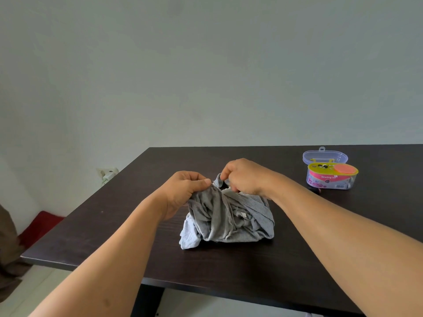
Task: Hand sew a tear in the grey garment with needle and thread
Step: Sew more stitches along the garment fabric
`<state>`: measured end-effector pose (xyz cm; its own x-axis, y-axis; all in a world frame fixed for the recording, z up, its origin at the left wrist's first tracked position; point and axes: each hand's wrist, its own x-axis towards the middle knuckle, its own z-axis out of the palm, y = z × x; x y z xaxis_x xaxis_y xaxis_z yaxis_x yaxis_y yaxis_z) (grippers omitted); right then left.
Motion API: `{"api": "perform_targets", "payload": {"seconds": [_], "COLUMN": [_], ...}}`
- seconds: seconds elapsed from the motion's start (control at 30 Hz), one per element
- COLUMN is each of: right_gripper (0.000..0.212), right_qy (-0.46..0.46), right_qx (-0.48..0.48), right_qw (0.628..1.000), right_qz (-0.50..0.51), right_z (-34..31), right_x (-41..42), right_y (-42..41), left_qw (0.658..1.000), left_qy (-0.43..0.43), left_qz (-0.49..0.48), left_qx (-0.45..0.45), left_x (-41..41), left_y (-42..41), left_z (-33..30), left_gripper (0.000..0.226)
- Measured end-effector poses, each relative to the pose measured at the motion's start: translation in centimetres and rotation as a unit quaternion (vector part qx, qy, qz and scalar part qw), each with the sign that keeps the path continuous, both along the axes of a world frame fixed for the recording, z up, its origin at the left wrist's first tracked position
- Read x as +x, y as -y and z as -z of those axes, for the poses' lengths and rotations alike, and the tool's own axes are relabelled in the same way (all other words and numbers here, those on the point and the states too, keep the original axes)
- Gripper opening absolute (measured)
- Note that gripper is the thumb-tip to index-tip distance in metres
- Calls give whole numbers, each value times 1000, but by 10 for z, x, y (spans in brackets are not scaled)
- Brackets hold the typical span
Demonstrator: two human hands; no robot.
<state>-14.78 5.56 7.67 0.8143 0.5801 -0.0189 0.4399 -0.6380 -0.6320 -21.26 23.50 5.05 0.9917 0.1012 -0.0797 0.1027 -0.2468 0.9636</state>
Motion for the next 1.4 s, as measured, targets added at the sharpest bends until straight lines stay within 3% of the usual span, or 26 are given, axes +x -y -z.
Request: {"api": "perform_targets", "payload": {"seconds": [0.13,0.23,0.33,0.47,0.6,0.8,0.9,1.4], "right_gripper": [56,30,9,13,38,20,24,20], "right_qy": [-7,17,36,67,27,139,184,232], "right_qx": [29,85,79,68,104,89,89,62], "right_qw": [1000,996,996,995,994,986,978,970], "right_qz": [-8,17,15,4,-19,-18,-32,-25], "right_z": [3,3,-1,0,5,7,12,30], "right_x": [4,5,1,0,-1,-1,2,13], "right_y": [1,1,1,-5,-10,-11,-16,-31], "left_qw": [1000,999,998,998,998,995,994,993], "left_qy": [-13,-33,-50,-49,-15,44,49,58], "left_qz": [5,7,-1,-6,-4,-11,-18,-15], "left_qx": [15,27,24,38,59,94,98,99], "left_x": [0,-2,-3,-5,-6,-4,-5,-5], "left_y": [-5,-7,-9,-13,-15,-23,-22,-26], "left_z": [-1,-3,-3,-5,-4,0,1,1], "left_gripper": [14,9,12,10,12,8,6,8]}}
